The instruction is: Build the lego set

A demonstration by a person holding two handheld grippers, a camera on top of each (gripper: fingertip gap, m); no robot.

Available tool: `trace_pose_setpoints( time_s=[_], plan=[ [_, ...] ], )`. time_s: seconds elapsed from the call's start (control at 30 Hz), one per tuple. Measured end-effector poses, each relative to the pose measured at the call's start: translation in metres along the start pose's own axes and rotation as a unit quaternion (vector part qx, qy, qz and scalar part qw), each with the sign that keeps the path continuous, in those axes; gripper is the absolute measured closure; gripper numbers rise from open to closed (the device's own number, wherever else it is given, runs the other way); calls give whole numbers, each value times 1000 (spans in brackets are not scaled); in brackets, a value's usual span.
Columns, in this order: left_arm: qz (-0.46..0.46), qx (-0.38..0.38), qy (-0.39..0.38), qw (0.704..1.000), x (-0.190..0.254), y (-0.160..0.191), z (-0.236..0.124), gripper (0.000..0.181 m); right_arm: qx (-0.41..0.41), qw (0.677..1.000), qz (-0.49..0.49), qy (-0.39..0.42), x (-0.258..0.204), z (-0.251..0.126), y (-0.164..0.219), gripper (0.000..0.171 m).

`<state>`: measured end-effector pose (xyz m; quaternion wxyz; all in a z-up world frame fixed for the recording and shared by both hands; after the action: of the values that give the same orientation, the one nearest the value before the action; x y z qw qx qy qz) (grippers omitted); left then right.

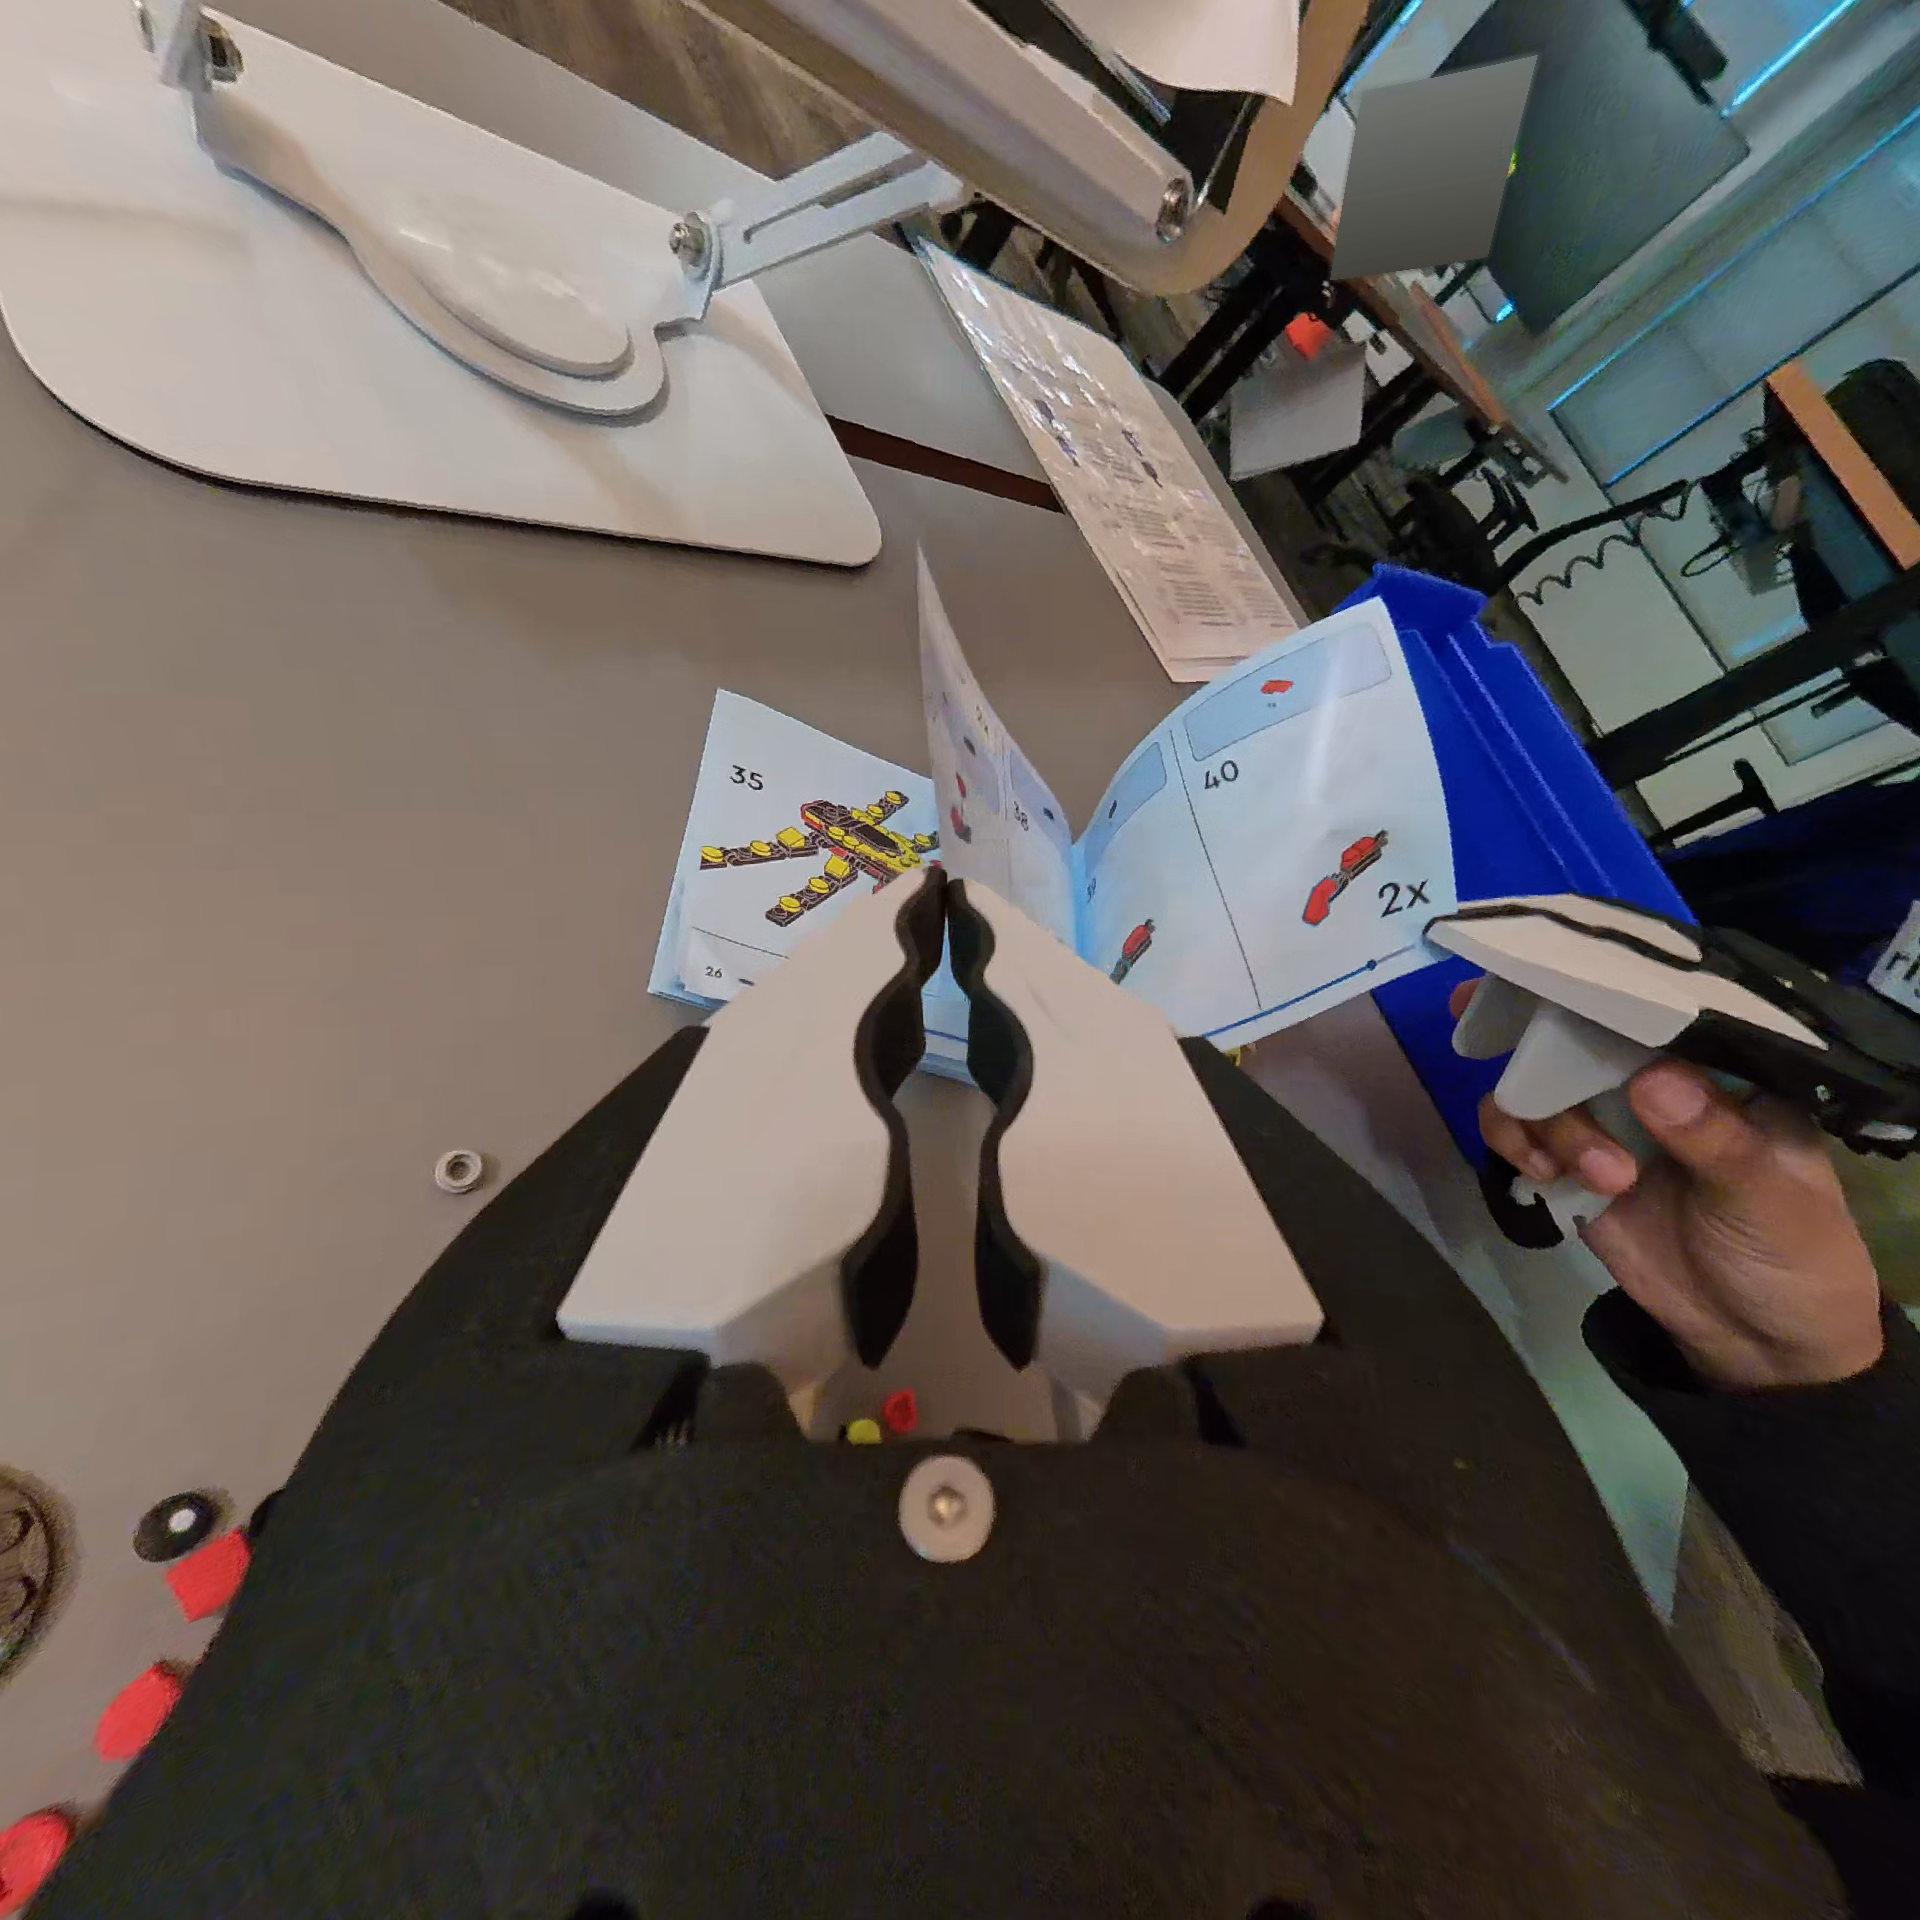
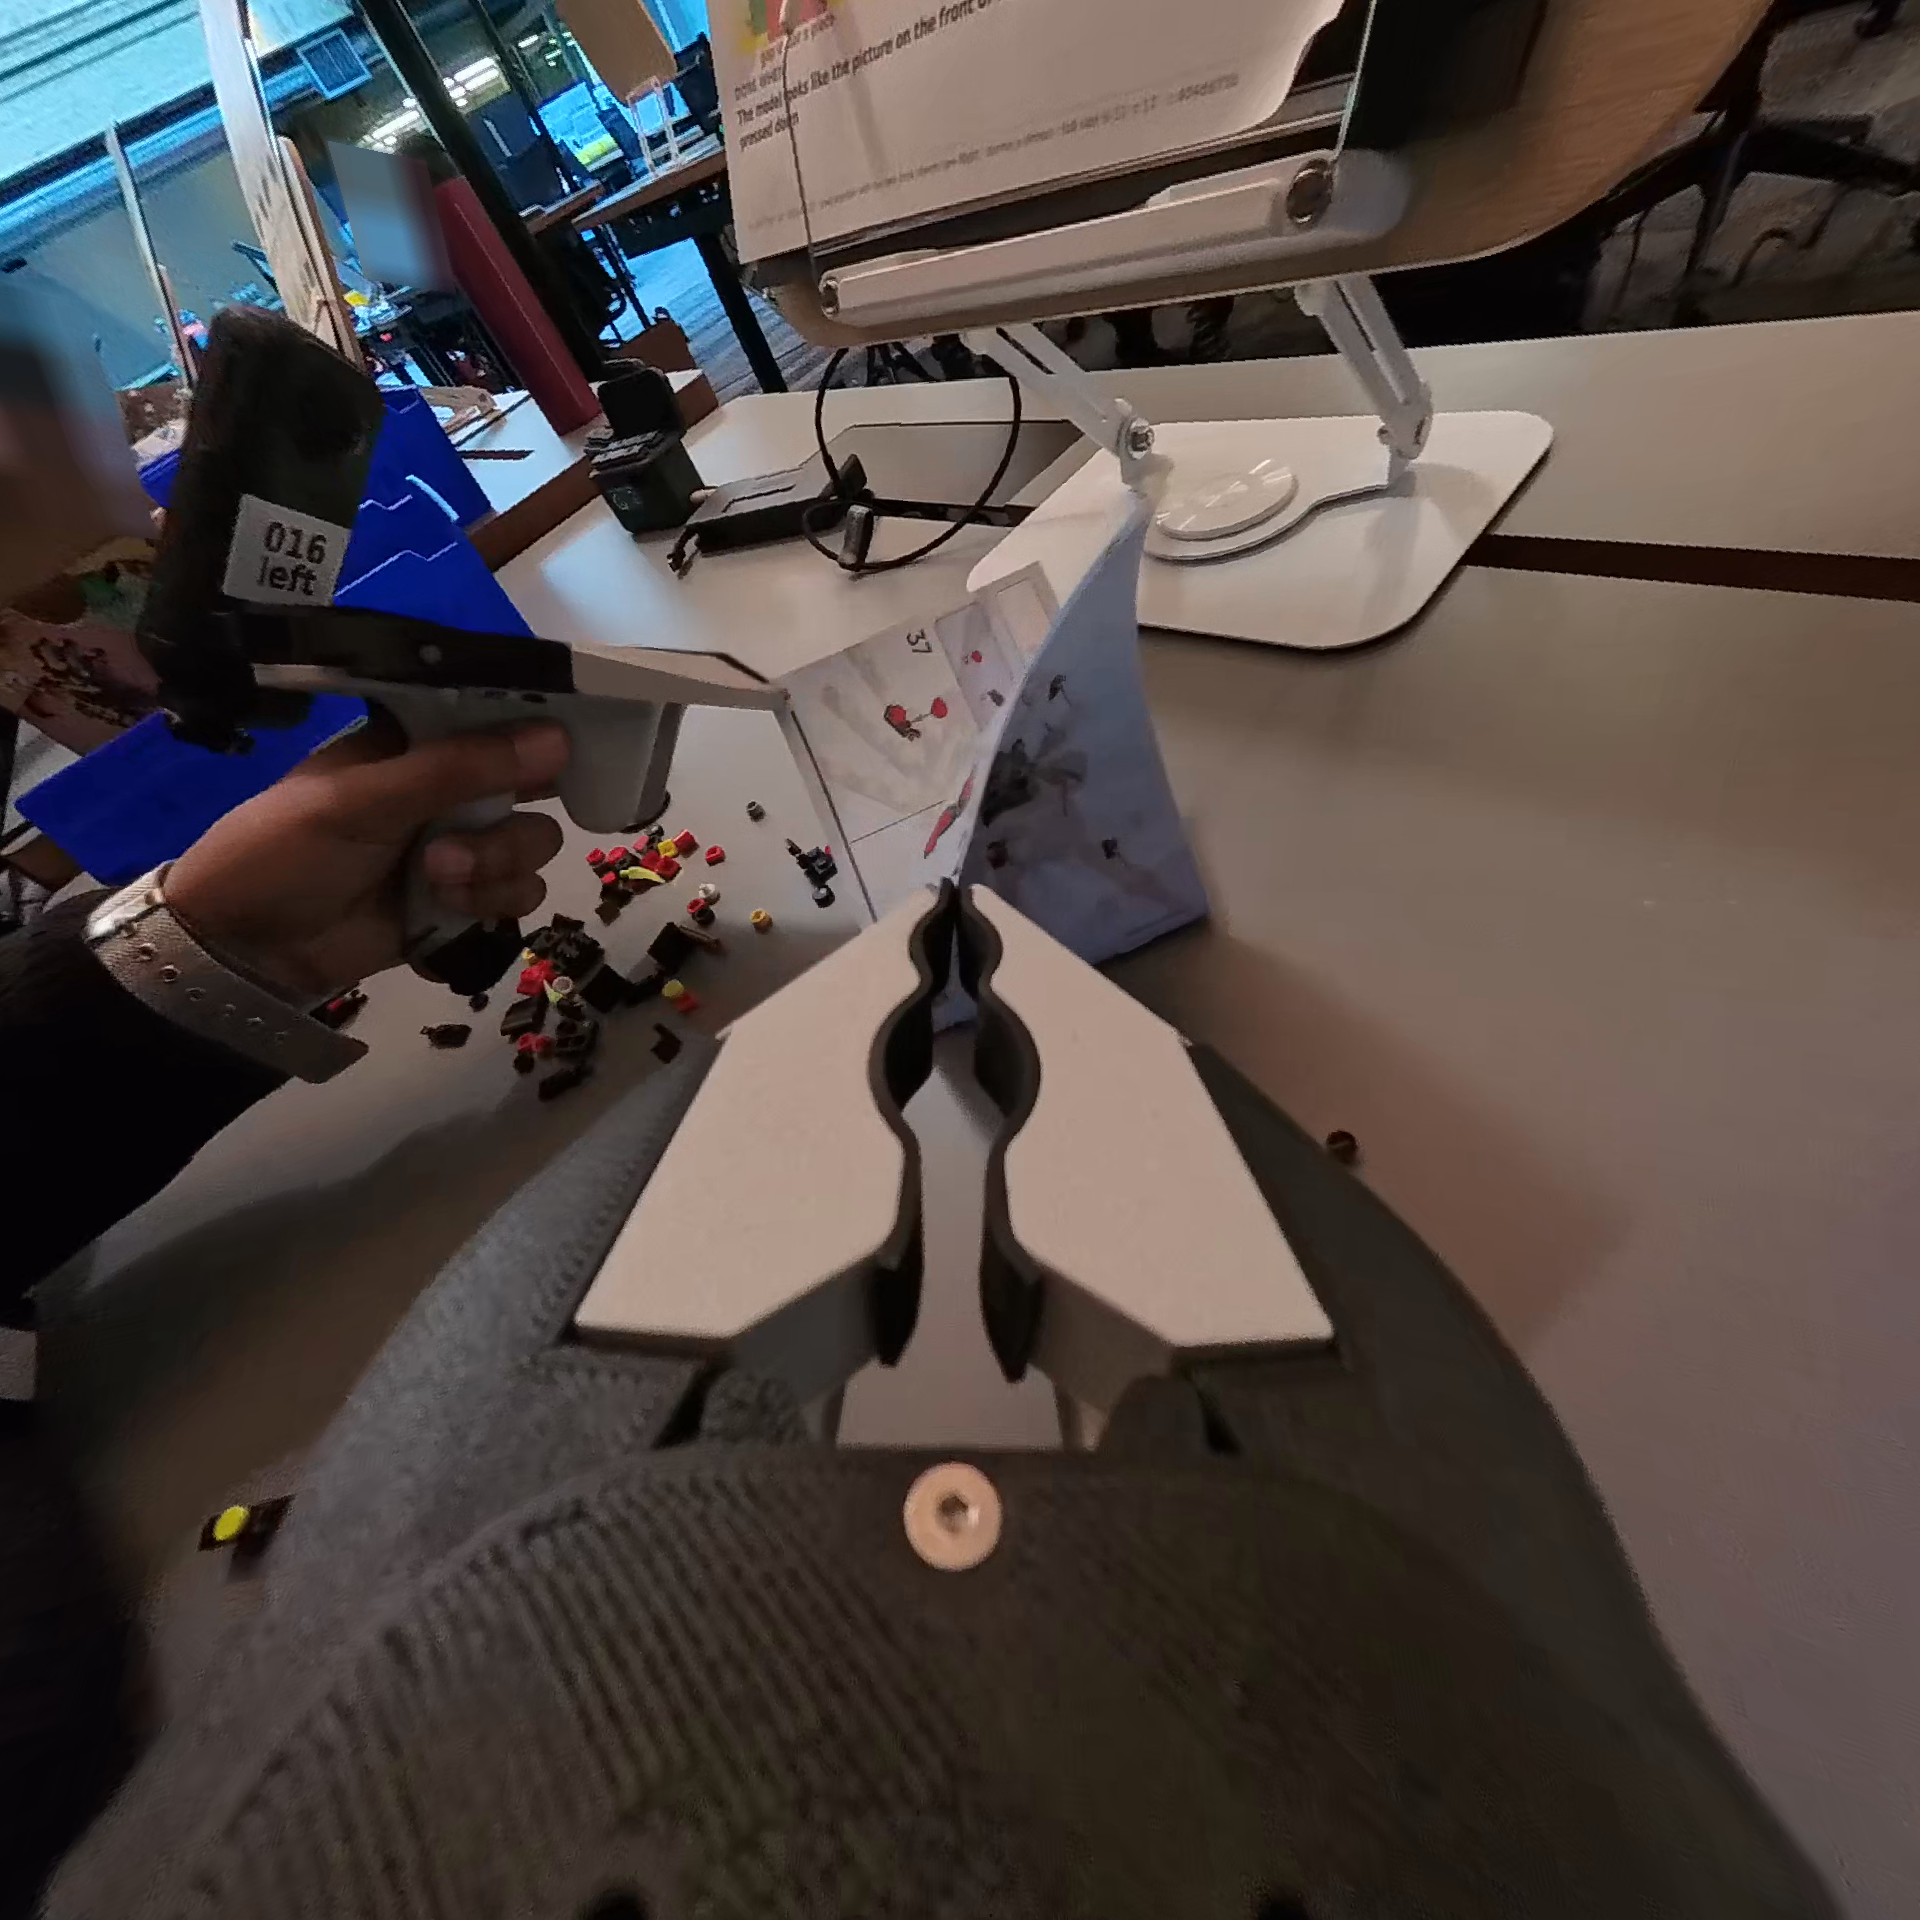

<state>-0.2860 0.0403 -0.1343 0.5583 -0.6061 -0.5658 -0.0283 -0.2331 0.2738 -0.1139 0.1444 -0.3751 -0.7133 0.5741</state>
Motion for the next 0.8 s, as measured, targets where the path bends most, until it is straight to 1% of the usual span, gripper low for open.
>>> trace_pose_setpoints(
  time_s=[0.1, 0.2, 0.43, 0.57, 0.6, 0.67, 0.73, 0.77, 0.8],
  plan=[
    [17, -12, -3, 1000, -3, 2, 0, 181, -3, 1000, -5, 14, 3, -2, -1, 171],
    [21, -4, -12, 1000, -9, 0, -3, 181, -10, 999, -13, 37, 9, -4, -1, 171],
    [17, -1, -65, 998, -31, -1, -8, 181, -59, 988, 23, 142, 43, 3, 1, 171],
    [10, 13, -72, 997, -32, -2, -11, 160, -102, 973, 26, 205, 58, 7, 10, 171],
    [16, 13, -71, 997, -29, -1, -10, 157, -106, 971, 27, 215, 60, 7, 11, 169],
    [39, 8, -66, 997, -21, 1, -9, 157, -108, 969, 19, 220, 57, 6, 12, 149],
    [75, 2, -59, 995, -12, 4, -5, 157, -111, 966, -6, 233, 51, 4, 9, 135],
    [92, -7, -58, 994, -9, 6, -2, 157, -113, 963, -24, 243, 47, 2, 6, 131],
    [109, -19, -58, 992, -6, 8, 2, 157, -110, 962, -41, 247, 42, 2, 2, 131]
  ],
)
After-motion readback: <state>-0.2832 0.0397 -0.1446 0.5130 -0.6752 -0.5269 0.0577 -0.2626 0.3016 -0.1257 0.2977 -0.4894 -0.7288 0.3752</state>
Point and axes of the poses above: each gripper's, where its closed fingertips meet, z out along the fingers, y out of its underside, x = y × z across the jaws, the point moved 7 cm from there along -z, back along the fingers, and after that the axes turned 7 degrees about -z, right-handed, at the moved point
